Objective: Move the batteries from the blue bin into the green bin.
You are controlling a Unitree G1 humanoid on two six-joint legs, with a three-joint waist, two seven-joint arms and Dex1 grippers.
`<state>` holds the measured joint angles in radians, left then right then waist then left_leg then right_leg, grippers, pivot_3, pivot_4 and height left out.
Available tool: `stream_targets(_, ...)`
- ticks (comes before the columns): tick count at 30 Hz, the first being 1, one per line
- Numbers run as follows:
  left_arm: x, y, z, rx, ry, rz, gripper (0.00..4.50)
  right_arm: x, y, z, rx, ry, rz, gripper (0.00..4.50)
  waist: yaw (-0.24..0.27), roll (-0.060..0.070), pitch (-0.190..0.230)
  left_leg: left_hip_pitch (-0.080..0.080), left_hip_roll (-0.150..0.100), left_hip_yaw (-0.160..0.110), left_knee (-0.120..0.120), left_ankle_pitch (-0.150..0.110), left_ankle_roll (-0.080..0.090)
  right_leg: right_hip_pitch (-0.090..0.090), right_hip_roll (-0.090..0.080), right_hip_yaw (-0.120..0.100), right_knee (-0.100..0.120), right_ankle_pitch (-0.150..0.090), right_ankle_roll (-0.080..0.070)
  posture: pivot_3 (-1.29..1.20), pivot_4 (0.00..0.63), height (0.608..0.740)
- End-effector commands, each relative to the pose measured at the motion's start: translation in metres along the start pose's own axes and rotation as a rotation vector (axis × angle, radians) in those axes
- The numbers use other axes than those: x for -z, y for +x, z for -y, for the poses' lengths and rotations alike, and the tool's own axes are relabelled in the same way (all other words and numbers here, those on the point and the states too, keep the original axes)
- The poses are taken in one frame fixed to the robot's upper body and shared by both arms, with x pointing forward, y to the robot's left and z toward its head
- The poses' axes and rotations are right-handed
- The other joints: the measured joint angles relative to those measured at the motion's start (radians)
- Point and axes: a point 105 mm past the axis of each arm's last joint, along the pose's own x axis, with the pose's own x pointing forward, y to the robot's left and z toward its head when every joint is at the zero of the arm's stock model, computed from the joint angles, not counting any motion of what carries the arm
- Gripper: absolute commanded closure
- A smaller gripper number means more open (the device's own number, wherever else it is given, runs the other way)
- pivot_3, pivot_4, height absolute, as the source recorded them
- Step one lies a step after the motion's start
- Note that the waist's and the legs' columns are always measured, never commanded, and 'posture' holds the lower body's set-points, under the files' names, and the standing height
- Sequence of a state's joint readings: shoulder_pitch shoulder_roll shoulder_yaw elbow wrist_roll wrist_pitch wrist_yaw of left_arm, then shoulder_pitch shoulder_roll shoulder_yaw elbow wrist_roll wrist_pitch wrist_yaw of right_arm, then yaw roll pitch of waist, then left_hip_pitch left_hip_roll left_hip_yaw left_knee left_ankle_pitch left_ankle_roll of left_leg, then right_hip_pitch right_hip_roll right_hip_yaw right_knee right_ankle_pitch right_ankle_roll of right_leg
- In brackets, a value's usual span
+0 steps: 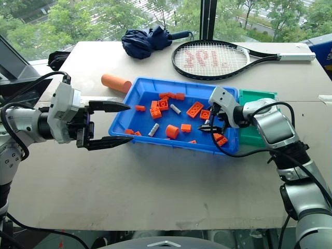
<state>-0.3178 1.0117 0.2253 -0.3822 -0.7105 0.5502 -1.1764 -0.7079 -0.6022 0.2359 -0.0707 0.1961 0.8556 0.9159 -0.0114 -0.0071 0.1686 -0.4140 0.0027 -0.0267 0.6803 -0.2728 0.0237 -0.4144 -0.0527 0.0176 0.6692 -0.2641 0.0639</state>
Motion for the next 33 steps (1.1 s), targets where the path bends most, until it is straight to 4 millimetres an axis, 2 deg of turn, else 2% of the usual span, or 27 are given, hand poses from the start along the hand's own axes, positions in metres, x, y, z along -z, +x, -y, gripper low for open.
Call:
stream_targets(1,-0.012,0.0,-0.004,0.009,0.05,0.025,0.0,-0.01,-0.014,-0.001,0.121,0.07,0.014,0.03,0.002,0.0,0.0,0.0,0.0,0.0,0.001,0.0,0.0,0.0,0.0,0.0,0.0,0.0,0.0,0.0,0.15,0.74)
stream_targets(5,-0.01,0.002,-0.009,0.026,0.058,0.023,0.0,0.002,-0.013,-0.008,0.183,0.149,-0.041,0.03,-0.001,0.0,0.0,0.0,-0.001,0.0,0.002,-0.002,0.004,0.0,0.0,0.0,0.002,0.0,0.0,0.0,0.15,0.74)
stream_targets(9,-0.01,0.006,-0.012,0.045,0.074,0.025,0.0,0.009,-0.003,-0.019,0.186,0.216,-0.067,0.03,-0.003,0.0,0.0,0.0,-0.001,0.0,0.003,-0.002,0.004,0.0,0.001,0.0,0.003,0.0,0.0,0.0,0.15,0.74)
stream_targets(16,-0.015,0.007,-0.015,0.065,0.107,0.034,0.0,0.015,0.01,-0.012,0.23,0.315,-0.076,0.03,-0.004,0.0,0.0,0.0,-0.001,0.0,0.003,-0.002,0.004,0.0,0.001,0.0,0.003,0.0,0.0,0.0,0.15,0.74)
stream_targets(23,-0.014,0.006,-0.017,0.061,0.12,0.026,0.0,0.02,0.024,-0.013,0.249,0.284,-0.088,0.03,-0.006,0.0,0.0,0.001,-0.001,0.0,0.003,-0.002,0.004,0.0,0.002,0.0,0.004,0.0,0.0,0.0,0.15,0.74)
stream_targets(24,-0.014,0.006,-0.018,0.061,0.12,0.026,0.0,0.019,0.025,-0.012,0.255,0.276,-0.087,0.55,-0.006,0.0,0.0,0.001,-0.001,0.0,0.003,-0.002,0.004,0.0,0.002,0.0,0.004,0.0,0.0,0.0,0.15,0.74)
stream_targets(25,-0.014,0.006,-0.018,0.062,0.12,0.025,0.0,0.02,0.025,-0.012,0.259,0.26,-0.093,0.78,-0.006,0.0,0.0,0.001,-0.001,0.0,0.003,-0.002,0.004,0.0,0.002,0.0,0.004,0.0,0.0,0.0,0.15,0.74)
stream_targets(26,-0.014,0.006,-0.018,0.063,0.122,0.022,0.0,0.021,0.026,-0.012,0.261,0.247,-0.099,1.21,-0.005,0.0,0.0,0.001,-0.001,0.0,0.003,-0.002,0.004,0.0,0.002,0.0,0.004,0.0,0.0,0.0,0.15,0.74)
stream_targets(29,-0.013,0.006,-0.018,0.064,0.126,0.015,0.0,0.025,0.027,-0.012,0.266,0.21,-0.118,2.73,-0.006,0.0,0.0,0.001,-0.001,0.0,0.003,-0.002,0.004,0.0,0.002,0.0,0.004,0.0,0.0,0.0,0.15,0.74)
stream_targets(30,-0.013,0.005,-0.018,0.065,0.127,0.015,0.0,0.025,0.028,-0.012,0.267,0.204,-0.121,2.9,-0.006,0.0,0.0,0.001,-0.001,0.0,0.003,-0.002,0.004,0.0,0.002,0.0,0.004,0.0,0.0,0.0,0.15,0.74)
stream_targets(31,-0.012,0.005,-0.019,0.065,0.128,0.015,0.0,0.026,0.028,-0.012,0.269,0.2,-0.123,3.55,-0.006,0.0,0.0,0.001,-0.001,0.0,0.003,-0.002,0.004,0.0,0.002,0.0,0.004,0.0,0.0,0.0,0.15,0.74)
stream_targets(32,-0.012,0.006,-0.019,0.066,0.129,0.015,0.0,0.026,0.027,-0.012,0.273,0.196,-0.123,3.83,-0.005,0.0,0.0,0.001,-0.001,0.0,0.003,-0.002,0.004,0.0,0.002,0.0,0.004,0.0,0.0,0.0,0.15,0.74)
stream_targets(33,-0.013,0.006,-0.019,0.066,0.131,0.015,0.0,0.026,0.027,-0.012,0.277,0.194,-0.122,4.39,-0.004,0.0,0.0,0.001,-0.001,0.0,0.003,-0.002,0.004,0.0,0.002,0.0,0.004,0.0,0.0,0.0,0.15,0.74)
